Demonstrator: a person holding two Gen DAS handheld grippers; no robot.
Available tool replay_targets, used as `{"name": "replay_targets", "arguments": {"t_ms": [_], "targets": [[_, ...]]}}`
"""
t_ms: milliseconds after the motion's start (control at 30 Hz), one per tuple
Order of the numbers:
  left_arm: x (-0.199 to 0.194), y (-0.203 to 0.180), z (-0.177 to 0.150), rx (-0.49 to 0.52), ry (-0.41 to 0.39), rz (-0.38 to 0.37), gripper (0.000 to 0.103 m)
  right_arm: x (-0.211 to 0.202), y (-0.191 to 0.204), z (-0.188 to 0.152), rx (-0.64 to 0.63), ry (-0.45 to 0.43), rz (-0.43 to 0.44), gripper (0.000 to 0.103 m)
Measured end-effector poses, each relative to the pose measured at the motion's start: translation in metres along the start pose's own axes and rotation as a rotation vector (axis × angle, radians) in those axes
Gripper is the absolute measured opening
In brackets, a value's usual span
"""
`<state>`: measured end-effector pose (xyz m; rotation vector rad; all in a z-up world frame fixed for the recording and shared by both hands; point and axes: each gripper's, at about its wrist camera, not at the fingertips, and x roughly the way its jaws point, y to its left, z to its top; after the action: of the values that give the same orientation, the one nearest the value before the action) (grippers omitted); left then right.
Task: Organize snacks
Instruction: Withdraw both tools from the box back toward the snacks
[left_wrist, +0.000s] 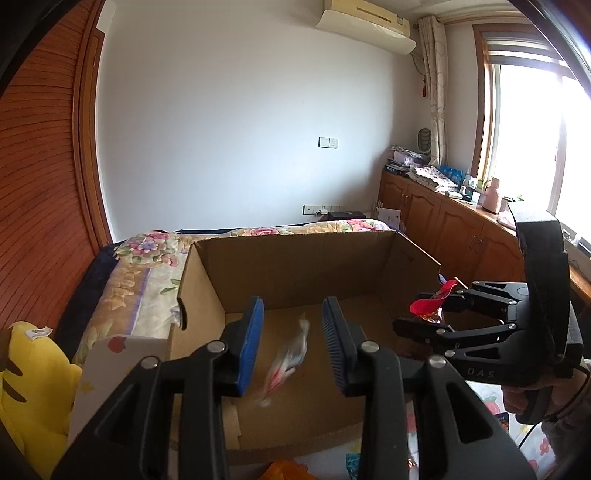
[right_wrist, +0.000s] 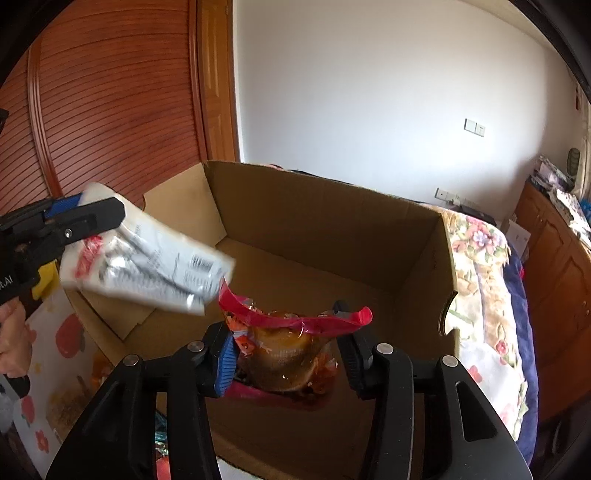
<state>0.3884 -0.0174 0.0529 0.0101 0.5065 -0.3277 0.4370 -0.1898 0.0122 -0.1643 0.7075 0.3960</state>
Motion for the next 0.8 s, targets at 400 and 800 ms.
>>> {"name": "replay_targets", "arguments": {"t_ms": [400,800], "targets": [[-0.041,0.000,-0.004,0.016,-0.012,0.029,0.036,-0.019,-0.005,0.007,0.038,-0.003,-0.053,0.066],[-0.089,-0.001,-0.036,0.009,0.004,0.028,0.038,-0.094,0.002,-0.025,0.090,-0.030,-0.034,0.066]]}}
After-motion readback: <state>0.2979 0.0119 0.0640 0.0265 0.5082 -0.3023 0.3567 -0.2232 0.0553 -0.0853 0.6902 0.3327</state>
